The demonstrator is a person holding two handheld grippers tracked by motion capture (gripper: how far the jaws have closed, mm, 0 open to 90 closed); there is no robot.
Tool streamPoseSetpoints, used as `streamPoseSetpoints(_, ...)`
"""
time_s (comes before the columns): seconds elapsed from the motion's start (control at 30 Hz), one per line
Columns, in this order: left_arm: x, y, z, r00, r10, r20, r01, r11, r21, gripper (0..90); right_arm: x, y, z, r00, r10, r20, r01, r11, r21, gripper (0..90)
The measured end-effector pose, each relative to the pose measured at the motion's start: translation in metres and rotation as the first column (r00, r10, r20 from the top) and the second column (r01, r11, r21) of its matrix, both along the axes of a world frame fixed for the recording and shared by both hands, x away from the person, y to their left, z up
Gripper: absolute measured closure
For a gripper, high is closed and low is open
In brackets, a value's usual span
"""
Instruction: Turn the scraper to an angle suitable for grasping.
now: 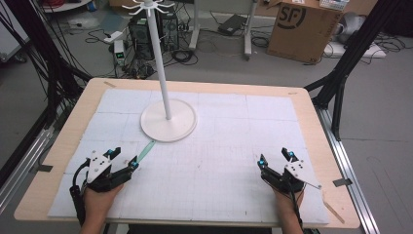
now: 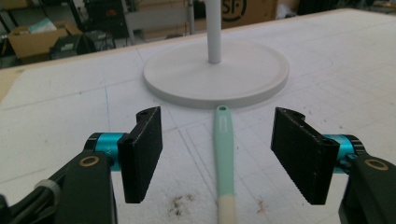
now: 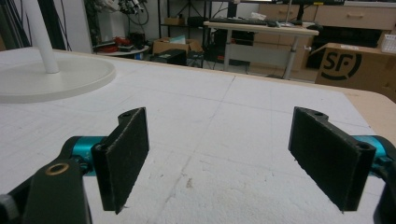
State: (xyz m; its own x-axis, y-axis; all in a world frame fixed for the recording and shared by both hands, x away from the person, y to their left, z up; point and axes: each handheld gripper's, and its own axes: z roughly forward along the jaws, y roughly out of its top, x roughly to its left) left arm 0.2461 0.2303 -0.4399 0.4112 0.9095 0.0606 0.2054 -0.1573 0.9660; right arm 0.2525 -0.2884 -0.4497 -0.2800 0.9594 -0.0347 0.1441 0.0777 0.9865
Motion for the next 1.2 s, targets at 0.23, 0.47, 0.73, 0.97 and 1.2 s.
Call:
streamPoseSetpoints(0.23,-0.008,-0.001,-0.003,0.9945,0.035,0.099,-0.033,0.9993,-0.014,33.5,0.0,0.0,0.0,1.0,0.0,-0.002,0.0,1.0,0.002,19.6)
streamPoseSetpoints(0.47,-0.007,-0.001,-0.006,0.9963,0.01,0.085,-0.008,0.9997,-0.022,33.0,-0.001,0.001,0.0,1.0,0.002,0.001,-0.002,1.0,-0.006,19.6)
streamPoseSetpoints(0.73,-0.006,0.004,-0.008,0.9941,0.026,0.105,-0.021,0.9988,-0.043,31.2,-0.001,0.003,0.0,0.9998,0.017,0.007,-0.017,0.9995,-0.026,19.0)
streamPoseSetpoints(0.97,-0.007,0.012,-0.008,0.99,0.063,0.127,-0.048,0.9922,-0.115,31.3,-0.003,0.002,0.0,0.9997,0.017,0.017,-0.017,0.9997,-0.015,18.4)
streamPoseSetpoints(1.2,-0.006,0.012,-0.008,0.9917,0.048,0.119,-0.034,0.9924,-0.118,30.5,-0.003,0.001,0.0,0.9998,0.001,0.022,-0.001,1.0,-0.006,18.1)
